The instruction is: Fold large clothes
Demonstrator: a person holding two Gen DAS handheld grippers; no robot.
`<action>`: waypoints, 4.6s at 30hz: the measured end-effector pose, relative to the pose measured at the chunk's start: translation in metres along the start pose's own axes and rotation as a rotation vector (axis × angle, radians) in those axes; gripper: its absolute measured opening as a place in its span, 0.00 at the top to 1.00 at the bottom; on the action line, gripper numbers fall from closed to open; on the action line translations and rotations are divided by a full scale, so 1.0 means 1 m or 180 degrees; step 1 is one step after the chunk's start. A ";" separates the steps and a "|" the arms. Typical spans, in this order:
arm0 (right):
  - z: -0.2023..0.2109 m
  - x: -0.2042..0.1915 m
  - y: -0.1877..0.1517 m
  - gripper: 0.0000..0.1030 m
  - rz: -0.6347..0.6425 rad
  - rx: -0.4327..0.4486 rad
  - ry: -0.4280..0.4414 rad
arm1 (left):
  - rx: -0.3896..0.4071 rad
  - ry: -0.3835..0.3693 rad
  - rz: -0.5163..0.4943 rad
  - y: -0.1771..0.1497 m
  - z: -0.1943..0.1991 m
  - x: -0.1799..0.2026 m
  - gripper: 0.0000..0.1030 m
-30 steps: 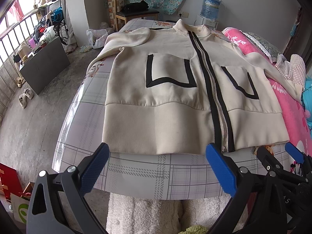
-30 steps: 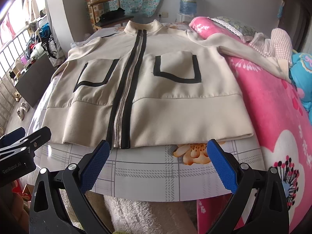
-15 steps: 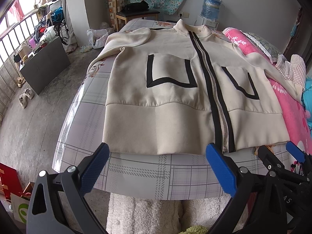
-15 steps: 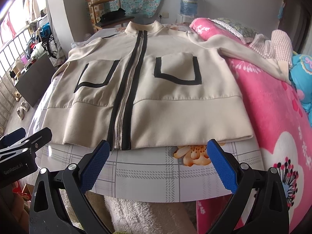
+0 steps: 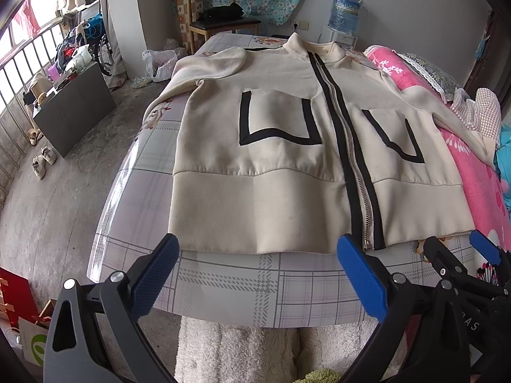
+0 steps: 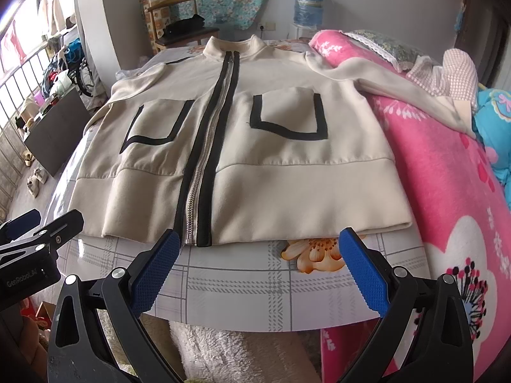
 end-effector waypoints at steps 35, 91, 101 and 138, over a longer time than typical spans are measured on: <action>0.002 -0.001 0.002 0.08 0.0094 0.0046 -0.0058 | 0.0024 0.0012 -0.0001 0.005 0.004 -0.004 0.05; -0.165 -0.139 0.092 0.08 0.0974 -0.0080 0.1343 | -0.0090 -0.0344 0.2675 0.102 -0.191 -0.291 0.07; -0.188 -0.143 0.092 0.08 0.1037 -0.0239 0.1172 | -0.1137 -0.1779 0.5297 0.014 -0.337 -0.348 0.08; -0.117 -0.053 0.088 0.08 0.0475 0.0095 0.0600 | 0.1560 -0.0479 -0.0443 0.255 -0.051 -0.082 0.91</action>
Point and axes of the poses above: each gripper's, at about its wrist camera, not at the fingertips, and z roughly against the way its jaws point, x to its right, y to its top, the point moved 1 cm from there along -z, roughly the way its jaws point, and after that the axes turned 11 degrees about x, right-handed, at the moved point
